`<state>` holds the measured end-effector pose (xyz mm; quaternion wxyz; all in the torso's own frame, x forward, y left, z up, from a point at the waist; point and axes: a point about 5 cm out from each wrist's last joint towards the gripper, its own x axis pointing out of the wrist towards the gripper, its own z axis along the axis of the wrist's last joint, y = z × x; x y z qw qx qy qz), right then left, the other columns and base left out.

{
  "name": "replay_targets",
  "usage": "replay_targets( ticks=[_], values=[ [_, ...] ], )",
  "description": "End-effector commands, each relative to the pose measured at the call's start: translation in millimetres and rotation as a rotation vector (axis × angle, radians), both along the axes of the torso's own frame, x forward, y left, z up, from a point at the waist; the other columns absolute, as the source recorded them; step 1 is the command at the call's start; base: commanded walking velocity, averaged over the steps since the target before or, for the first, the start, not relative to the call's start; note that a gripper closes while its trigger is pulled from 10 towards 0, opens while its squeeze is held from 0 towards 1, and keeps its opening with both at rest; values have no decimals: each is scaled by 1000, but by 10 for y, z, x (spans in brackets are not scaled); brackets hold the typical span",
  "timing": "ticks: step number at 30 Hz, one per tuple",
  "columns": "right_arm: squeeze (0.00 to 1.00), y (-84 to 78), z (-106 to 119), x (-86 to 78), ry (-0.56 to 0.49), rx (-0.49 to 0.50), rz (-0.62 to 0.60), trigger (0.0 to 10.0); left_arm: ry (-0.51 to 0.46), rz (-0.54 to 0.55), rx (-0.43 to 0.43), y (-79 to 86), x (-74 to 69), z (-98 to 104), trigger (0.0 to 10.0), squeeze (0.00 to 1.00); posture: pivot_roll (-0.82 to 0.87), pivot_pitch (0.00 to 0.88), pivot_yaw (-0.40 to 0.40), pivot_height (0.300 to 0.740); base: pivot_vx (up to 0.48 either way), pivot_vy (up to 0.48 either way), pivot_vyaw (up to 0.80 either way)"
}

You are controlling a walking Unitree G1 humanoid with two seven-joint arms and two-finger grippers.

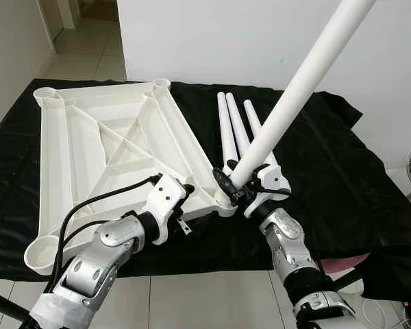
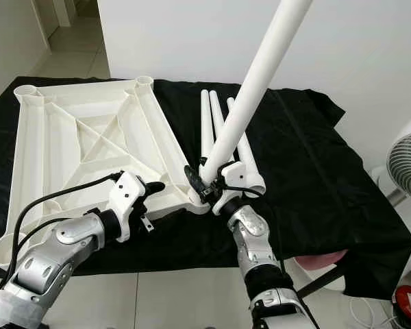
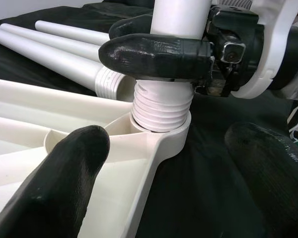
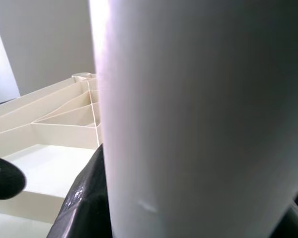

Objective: Building children table

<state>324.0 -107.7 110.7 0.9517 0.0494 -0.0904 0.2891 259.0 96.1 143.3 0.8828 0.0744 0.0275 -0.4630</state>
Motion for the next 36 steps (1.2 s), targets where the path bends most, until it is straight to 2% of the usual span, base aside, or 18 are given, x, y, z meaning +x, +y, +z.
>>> replay_targets(
  ticks=[1, 3, 4, 5, 7, 14, 21, 22, 27, 30, 36],
  values=[
    [0, -73, -313, -59, 169, -35, -49, 10000, 17, -94, 4, -36, -60, 3, 10000, 0, 60, 9, -64, 740, 0, 0, 0],
    [0, -54, -297, -61, 150, -59, -37, 10000, 15, -93, 6, -34, -59, 3, 10000, 0, 60, 8, -64, 740, 0, 0, 0],
    [0, 0, -258, -79, 83, -155, 3, 10000, 17, -90, 5, -31, -57, 6, 10000, 0, 60, 8, -64, 740, 0, 0, 0],
    [0, 0, -258, -79, 83, -155, 3, 10000, 17, -90, 5, -31, -57, 6, 10000, 0, 60, 8, -64, 740, 0, 0, 0],
    [0, 56, -239, -99, 36, -227, 48, 10000, 18, -88, 6, -30, -56, 7, 10000, 0, 58, 8, -63, 740, 0, 0, 0],
    [0, 114, -227, -147, -33, -318, 108, 10000, 20, -89, 3, -34, -56, 15, 10000, 0, 57, 9, -64, 740, 0, 0, 0],
    [0, 121, -252, -159, -24, -321, 120, 10000, 20, -89, 3, -34, -54, 17, 10000, 0, 57, 9, -65, 740, 0, 0, 0],
    [0, 118, -260, -167, -37, -348, 125, 10000, 20, -89, 2, -34, -52, 21, 10000, 0, 55, 10, -62, 740, 0, 0, 0],
    [0, 110, -270, -163, -33, -360, 130, 10000, 20, -91, 2, -35, -51, 26, 10000, 0, 55, 12, -61, 740, 0, 0, 0],
    [0, 95, -290, -122, 42, -294, 117, 10000, 17, -95, 1, -37, -56, 33, 10000, 0, 55, 15, -60, 740, 0, 0, 0],
    [0, 94, -306, -44, 122, -265, 85, 10000, 24, -96, -1, -40, -70, 30, 10000, 0, 60, 20, -64, 740, 0, 0, 0]
  ],
)
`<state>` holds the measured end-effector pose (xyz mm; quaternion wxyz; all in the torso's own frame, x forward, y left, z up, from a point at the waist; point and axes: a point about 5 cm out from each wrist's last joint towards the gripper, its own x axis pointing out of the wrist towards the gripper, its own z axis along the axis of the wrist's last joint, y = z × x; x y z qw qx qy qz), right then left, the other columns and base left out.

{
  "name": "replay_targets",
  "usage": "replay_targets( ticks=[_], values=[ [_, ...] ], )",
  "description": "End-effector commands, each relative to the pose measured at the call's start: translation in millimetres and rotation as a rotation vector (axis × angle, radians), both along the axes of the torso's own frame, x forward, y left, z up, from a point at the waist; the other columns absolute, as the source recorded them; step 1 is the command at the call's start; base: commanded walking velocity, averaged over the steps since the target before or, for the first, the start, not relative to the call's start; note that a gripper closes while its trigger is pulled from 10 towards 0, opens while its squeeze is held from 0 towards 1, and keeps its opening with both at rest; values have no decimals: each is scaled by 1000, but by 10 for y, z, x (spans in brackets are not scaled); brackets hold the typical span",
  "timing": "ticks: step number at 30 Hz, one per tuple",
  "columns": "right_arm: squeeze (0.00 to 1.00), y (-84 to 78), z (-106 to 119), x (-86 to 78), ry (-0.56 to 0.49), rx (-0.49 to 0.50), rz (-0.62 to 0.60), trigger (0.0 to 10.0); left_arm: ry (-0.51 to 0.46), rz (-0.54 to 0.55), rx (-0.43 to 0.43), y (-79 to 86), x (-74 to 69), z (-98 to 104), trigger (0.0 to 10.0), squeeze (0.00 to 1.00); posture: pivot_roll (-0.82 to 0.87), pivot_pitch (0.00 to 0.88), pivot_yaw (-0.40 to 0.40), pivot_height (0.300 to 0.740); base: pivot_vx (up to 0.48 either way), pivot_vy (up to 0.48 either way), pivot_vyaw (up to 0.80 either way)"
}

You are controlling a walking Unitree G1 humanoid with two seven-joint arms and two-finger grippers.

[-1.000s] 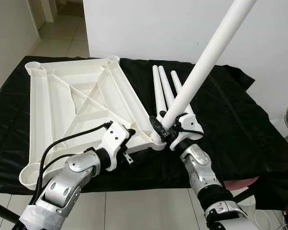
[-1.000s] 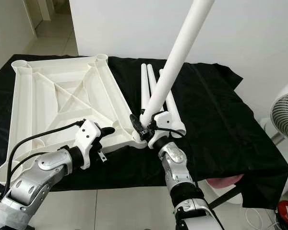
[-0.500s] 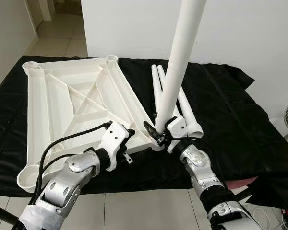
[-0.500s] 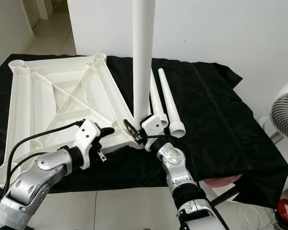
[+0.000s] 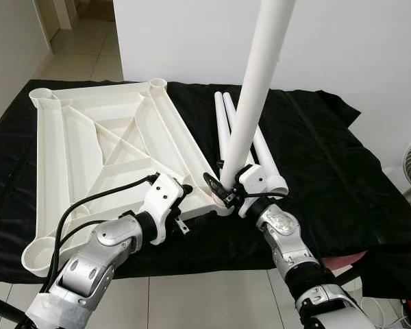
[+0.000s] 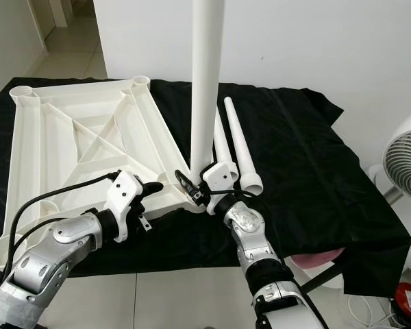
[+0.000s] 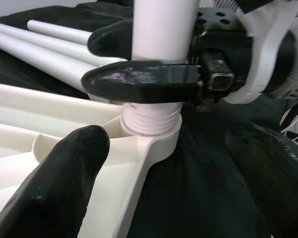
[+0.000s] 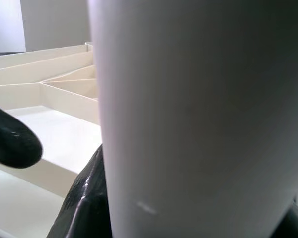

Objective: Building children table

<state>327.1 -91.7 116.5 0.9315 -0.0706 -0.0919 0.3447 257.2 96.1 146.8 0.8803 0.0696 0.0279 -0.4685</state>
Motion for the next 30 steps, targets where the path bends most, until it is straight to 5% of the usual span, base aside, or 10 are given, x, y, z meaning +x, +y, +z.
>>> replay_targets(
  ticks=[1, 30],
  values=[
    [0, -67, -363, -64, 207, -34, -41, 10000, 15, -82, 5, -39, -51, -2, 10000, 0, 61, 21, -65, 740, 0, 0, 0],
    [0, -185, -431, -32, 332, 122, -181, 10000, 10, -86, 2, -51, -73, 10, 10000, 0, 59, 12, -72, 740, 0, 0, 0]
  ],
)
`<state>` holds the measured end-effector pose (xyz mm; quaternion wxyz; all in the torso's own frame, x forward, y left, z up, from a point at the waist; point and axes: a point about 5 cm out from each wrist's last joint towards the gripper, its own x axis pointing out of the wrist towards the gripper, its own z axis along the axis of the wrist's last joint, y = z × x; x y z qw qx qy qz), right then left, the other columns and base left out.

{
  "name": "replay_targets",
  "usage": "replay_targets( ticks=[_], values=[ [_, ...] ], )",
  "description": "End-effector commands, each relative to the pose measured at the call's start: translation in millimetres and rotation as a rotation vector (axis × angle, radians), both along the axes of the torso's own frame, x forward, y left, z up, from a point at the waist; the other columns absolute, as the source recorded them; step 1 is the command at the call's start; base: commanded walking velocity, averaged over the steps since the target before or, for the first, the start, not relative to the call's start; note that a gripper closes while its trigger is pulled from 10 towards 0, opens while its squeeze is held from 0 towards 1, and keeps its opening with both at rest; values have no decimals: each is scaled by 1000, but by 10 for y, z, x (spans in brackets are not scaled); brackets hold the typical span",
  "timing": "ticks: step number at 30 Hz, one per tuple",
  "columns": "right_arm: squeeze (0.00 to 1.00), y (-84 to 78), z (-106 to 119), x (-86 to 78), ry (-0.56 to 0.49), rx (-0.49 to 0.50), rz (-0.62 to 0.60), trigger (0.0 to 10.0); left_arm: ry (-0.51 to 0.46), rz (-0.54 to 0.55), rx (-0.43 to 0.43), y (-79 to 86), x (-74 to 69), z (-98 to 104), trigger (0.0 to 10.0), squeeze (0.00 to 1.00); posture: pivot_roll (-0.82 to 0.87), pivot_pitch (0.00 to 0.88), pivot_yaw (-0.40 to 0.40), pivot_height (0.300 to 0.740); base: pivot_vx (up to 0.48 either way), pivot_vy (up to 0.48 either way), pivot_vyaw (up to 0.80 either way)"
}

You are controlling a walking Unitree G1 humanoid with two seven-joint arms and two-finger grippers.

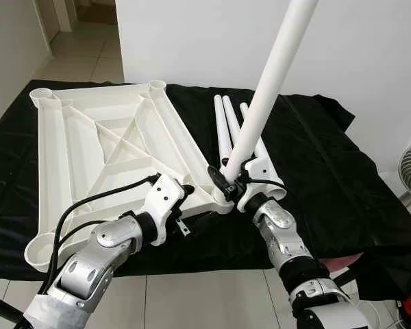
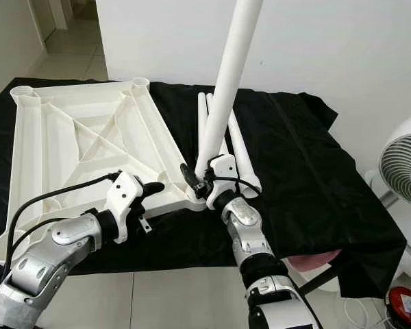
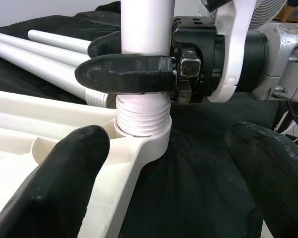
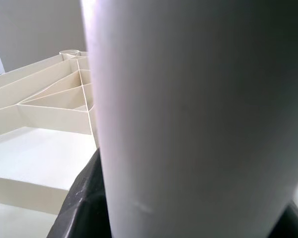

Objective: Building children table

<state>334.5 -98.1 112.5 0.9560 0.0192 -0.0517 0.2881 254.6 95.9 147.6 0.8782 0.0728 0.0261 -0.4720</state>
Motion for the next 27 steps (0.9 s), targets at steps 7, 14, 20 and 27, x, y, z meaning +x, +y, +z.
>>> replay_targets(
  ticks=[7, 14, 20, 27],
  values=[
    [0, -98, -354, -102, 145, -57, -97, 10000, 14, -72, 2, -41, -50, 1, 10000, 0, 63, 14, -72, 740, 0, 0, 0],
    [0, -91, -256, -60, 71, -44, -225, 10000, 14, -66, 2, -31, -45, 4, 10000, 0, 67, 20, -71, 740, 0, 0, 0],
    [0, -110, -230, -26, 77, -6, -328, 10000, 15, -64, 1, -25, -46, 6, 10000, 0, 71, 21, -71, 740, 0, 0, 0],
    [0, -124, -250, 4, 109, 1, -422, 10000, 13, -63, 3, -21, -43, 8, 10000, 0, 71, 19, -69, 740, 0, 0, 0]
  ],
)
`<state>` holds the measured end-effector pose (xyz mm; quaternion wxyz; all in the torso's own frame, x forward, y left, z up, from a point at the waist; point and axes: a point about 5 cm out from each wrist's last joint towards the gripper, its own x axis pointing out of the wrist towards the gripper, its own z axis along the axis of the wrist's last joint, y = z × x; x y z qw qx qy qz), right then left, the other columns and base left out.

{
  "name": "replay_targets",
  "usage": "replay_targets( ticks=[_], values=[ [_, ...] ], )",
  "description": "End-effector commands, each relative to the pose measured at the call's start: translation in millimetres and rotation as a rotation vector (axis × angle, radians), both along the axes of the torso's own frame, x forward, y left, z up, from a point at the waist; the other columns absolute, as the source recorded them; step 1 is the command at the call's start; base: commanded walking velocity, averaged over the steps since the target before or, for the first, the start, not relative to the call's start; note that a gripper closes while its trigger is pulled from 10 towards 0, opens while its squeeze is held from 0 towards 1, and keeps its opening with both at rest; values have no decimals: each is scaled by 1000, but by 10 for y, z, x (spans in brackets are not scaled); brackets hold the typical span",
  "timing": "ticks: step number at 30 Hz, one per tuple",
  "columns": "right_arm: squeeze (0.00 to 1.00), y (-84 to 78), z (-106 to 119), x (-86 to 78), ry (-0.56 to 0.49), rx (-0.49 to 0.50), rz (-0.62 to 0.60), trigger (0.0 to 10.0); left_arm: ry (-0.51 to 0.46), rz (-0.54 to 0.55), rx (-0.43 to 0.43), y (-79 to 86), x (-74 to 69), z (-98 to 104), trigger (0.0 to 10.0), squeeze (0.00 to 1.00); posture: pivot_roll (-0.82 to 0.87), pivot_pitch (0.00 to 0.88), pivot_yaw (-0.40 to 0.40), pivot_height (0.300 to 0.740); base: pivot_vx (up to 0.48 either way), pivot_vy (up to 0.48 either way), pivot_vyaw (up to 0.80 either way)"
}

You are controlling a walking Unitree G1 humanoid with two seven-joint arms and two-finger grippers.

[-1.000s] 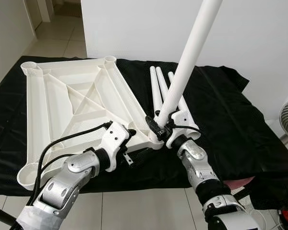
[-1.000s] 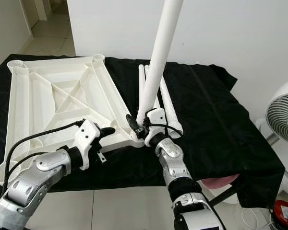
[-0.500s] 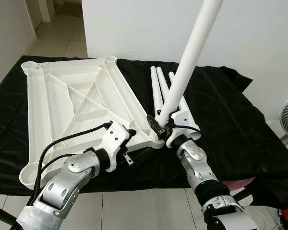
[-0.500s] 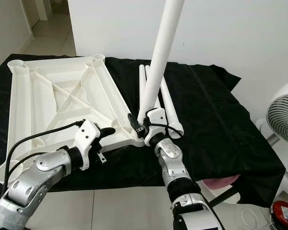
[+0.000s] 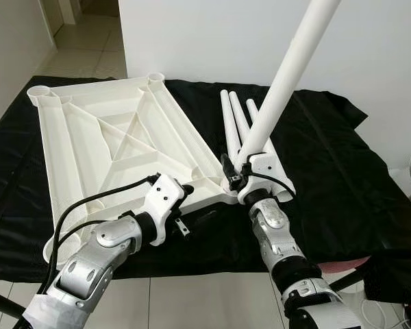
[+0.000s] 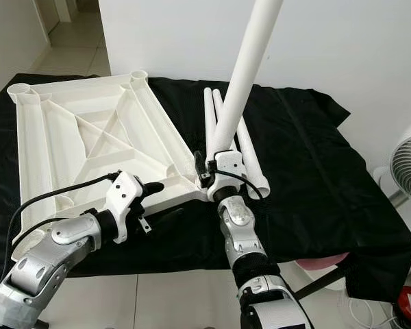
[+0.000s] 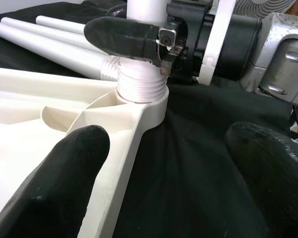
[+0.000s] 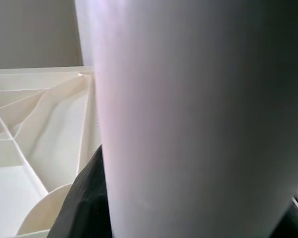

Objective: Building children table

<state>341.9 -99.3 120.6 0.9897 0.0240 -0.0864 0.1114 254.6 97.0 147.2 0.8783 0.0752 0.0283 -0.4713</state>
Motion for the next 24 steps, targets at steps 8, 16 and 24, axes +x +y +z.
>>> replay_targets(
  ticks=[8, 16, 24],
  values=[
    [0, -17, -257, -32, 136, -87, 35, 10000, 10, -68, -5, -44, -36, 15, 10000, 0, 65, 19, -68, 740, 0, 0, 0],
    [0, -67, -231, 11, 172, -165, 174, 10000, 6, -66, -7, -51, -28, 18, 10000, 0, 63, 19, -70, 740, 0, 0, 0],
    [0, -242, -188, 94, 229, -23, 73, 10000, 5, -64, -10, -52, -31, 18, 10000, 0, 58, 23, -72, 740, 0, 0, 0]
  ],
)
